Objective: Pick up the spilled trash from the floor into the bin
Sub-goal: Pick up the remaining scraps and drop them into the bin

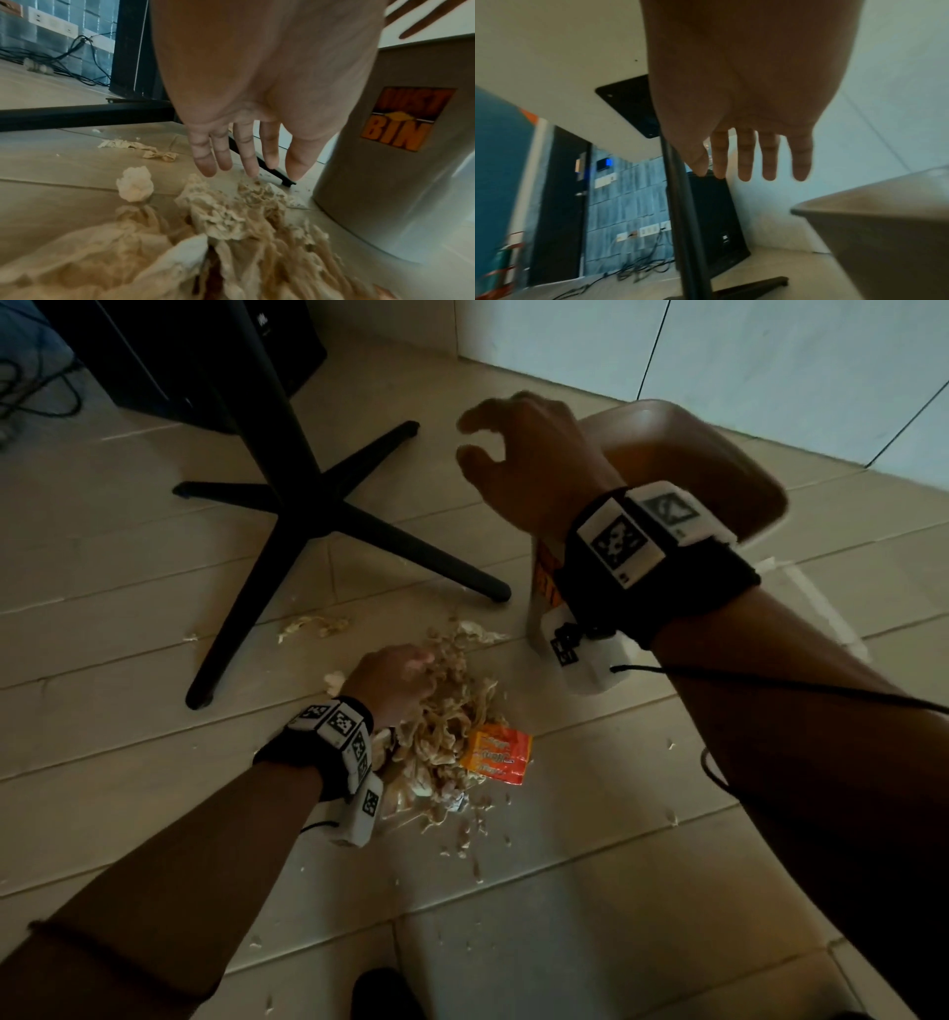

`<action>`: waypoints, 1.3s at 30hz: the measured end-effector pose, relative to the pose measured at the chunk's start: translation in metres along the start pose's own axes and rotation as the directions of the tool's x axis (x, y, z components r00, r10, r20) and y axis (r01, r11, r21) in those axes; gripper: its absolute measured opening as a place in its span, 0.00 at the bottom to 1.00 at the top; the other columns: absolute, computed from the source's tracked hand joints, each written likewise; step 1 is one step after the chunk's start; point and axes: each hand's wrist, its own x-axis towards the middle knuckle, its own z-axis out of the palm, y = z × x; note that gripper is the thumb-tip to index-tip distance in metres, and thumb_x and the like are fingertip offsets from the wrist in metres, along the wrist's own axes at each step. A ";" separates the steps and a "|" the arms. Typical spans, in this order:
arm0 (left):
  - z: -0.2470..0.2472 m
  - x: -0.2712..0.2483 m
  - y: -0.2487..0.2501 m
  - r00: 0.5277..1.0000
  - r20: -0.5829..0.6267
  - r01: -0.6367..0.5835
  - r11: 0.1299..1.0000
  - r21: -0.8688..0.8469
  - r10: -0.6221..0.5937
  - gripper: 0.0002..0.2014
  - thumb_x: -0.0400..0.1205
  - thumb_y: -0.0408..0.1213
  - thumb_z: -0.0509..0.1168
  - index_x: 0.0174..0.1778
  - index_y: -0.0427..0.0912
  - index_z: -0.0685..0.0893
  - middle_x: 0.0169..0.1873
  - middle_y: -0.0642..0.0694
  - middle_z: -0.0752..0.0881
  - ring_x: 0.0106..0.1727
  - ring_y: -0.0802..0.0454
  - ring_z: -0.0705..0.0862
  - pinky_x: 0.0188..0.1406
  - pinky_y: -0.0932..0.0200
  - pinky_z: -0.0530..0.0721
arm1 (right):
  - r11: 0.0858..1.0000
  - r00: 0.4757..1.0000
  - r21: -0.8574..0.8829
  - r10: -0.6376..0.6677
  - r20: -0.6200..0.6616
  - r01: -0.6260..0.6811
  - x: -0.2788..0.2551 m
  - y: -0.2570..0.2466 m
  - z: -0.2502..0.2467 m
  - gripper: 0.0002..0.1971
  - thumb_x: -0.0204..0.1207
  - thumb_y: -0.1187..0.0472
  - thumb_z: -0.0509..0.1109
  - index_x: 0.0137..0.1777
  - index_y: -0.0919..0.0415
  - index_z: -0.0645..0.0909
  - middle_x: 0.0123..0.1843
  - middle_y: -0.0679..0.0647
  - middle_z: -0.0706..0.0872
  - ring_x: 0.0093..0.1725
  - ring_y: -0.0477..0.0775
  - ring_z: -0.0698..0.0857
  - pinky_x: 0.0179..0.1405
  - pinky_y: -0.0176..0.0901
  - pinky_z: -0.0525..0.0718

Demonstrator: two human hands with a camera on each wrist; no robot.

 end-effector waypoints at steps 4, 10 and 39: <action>-0.013 0.024 -0.024 0.996 -0.051 0.076 0.993 0.091 -0.071 0.27 0.79 0.50 0.68 0.75 0.57 0.71 0.69 0.49 0.79 0.67 0.43 0.78 0.63 0.44 0.82 | 0.987 0.993 0.122 -0.107 0.041 0.102 -0.007 -0.025 0.038 0.15 0.83 0.55 0.58 0.64 0.50 0.83 0.65 0.52 0.83 0.61 0.53 0.82 0.54 0.44 0.80; -0.043 0.061 -0.078 0.971 -0.109 0.225 0.965 0.134 -0.211 0.28 0.78 0.49 0.69 0.74 0.52 0.73 0.73 0.43 0.76 0.70 0.37 0.77 0.64 0.42 0.81 | 0.993 0.894 -0.002 0.110 0.434 -0.122 -0.026 0.018 0.129 0.17 0.82 0.51 0.60 0.67 0.52 0.80 0.70 0.55 0.78 0.66 0.61 0.81 0.63 0.51 0.82; 0.005 0.203 -0.025 0.989 0.138 -0.126 0.811 0.571 0.057 0.31 0.87 0.51 0.49 0.86 0.48 0.49 0.86 0.48 0.50 0.84 0.32 0.48 0.82 0.35 0.50 | 0.934 0.791 0.002 0.302 0.532 -0.358 -0.058 0.082 0.213 0.33 0.84 0.58 0.61 0.86 0.54 0.52 0.87 0.54 0.57 0.86 0.56 0.56 0.82 0.53 0.60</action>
